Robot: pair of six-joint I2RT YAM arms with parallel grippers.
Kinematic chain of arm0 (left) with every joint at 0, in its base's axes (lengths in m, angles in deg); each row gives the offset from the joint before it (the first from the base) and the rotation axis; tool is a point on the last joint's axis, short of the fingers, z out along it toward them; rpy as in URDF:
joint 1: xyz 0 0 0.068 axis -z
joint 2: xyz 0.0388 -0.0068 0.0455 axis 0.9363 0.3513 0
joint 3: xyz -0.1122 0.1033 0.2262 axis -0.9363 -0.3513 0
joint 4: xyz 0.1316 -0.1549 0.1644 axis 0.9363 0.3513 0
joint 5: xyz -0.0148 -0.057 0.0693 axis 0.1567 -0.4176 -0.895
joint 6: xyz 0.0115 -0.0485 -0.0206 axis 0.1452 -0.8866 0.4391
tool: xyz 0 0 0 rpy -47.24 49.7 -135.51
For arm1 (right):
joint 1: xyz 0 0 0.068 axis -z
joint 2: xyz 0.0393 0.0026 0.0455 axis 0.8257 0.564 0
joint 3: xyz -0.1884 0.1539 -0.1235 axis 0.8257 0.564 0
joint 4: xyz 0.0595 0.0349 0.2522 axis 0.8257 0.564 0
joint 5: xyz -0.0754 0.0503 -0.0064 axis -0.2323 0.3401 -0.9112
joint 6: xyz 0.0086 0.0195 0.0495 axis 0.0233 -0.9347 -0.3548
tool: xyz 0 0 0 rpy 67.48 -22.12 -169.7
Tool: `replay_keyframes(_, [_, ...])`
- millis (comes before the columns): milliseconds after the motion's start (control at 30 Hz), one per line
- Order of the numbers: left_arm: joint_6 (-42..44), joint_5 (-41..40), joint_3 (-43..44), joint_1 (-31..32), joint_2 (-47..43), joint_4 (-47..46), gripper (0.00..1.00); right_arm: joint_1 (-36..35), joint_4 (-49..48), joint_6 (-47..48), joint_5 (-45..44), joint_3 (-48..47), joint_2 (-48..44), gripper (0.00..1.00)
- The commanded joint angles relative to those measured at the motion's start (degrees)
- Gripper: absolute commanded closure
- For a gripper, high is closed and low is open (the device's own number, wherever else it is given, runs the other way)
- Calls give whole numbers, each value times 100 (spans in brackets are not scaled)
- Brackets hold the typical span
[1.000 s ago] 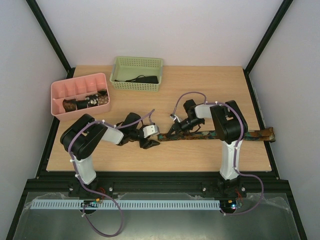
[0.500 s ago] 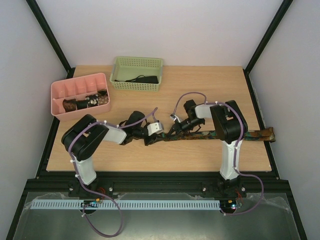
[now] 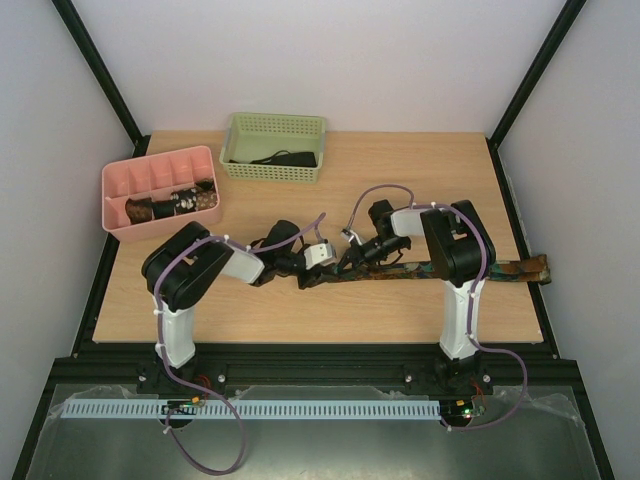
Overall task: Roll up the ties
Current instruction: Roll the tie at the center of the board.
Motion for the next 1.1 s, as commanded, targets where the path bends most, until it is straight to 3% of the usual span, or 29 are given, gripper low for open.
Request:
replay_keyframes(0, [410, -323, -64, 30, 230, 380, 64, -1, 359, 81, -739, 163, 267, 98])
replay_keyframes(267, [489, -832, -82, 30, 170, 817, 66, 4, 336, 71, -641, 137, 184, 94])
replay_keyframes(667, [812, -1042, 19, -49, 88, 1787, 69, 225, 1062, 422, -351, -16, -469, 68])
replay_keyframes(800, [830, -1051, 62, -49, 97, 1852, 69, 216, 683, -179, 4, -33, -710, 60])
replay_keyframes(1067, [826, -1085, 96, -49, 108, 1898, 68, -34, 167, -808, 49, -179, -467, 65])
